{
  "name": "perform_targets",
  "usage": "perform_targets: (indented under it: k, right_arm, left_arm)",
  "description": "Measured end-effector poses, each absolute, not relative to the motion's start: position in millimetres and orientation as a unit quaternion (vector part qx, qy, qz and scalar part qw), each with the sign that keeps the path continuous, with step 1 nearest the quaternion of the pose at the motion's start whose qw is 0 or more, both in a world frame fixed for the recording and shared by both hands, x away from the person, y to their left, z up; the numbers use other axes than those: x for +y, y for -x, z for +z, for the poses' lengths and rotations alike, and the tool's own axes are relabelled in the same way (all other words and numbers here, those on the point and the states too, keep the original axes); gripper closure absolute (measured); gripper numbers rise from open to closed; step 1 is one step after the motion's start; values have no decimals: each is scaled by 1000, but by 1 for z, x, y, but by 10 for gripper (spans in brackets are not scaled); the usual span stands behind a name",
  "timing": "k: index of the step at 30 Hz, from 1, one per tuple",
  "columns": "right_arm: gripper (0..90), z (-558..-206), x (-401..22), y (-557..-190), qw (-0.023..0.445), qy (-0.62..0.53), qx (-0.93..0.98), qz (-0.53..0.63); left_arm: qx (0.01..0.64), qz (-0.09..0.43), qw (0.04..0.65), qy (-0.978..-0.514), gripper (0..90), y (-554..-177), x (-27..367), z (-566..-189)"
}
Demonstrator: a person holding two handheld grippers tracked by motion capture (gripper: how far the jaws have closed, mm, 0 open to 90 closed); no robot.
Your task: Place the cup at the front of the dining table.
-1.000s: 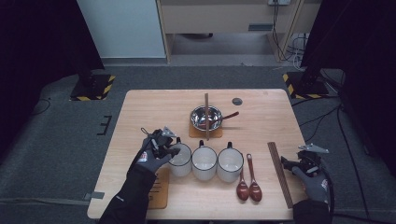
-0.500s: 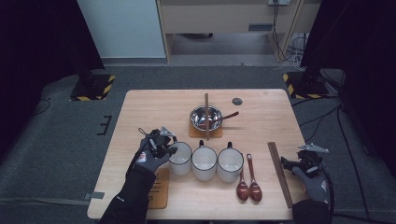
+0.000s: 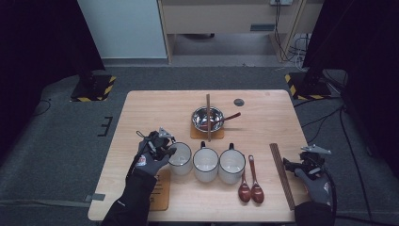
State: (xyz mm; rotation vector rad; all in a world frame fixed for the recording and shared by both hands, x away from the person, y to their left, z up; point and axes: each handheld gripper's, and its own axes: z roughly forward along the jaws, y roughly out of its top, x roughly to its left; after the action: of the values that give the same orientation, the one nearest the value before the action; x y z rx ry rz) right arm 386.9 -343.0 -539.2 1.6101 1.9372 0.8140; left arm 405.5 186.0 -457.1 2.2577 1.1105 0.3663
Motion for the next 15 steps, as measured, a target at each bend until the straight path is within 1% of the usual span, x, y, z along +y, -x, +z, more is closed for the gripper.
perform_targets:
  k: [8, 15]
  right_arm:
    - [24, -539, -343, -387, 245, -590, 710, 298]
    - [22, -539, -343, -387, 244, -589, 711, 298]
  left_arm:
    - [424, 146, 304, -841, 827, -400, 196, -450]
    - [428, 155, 330, -827, 827, -392, 207, -444]
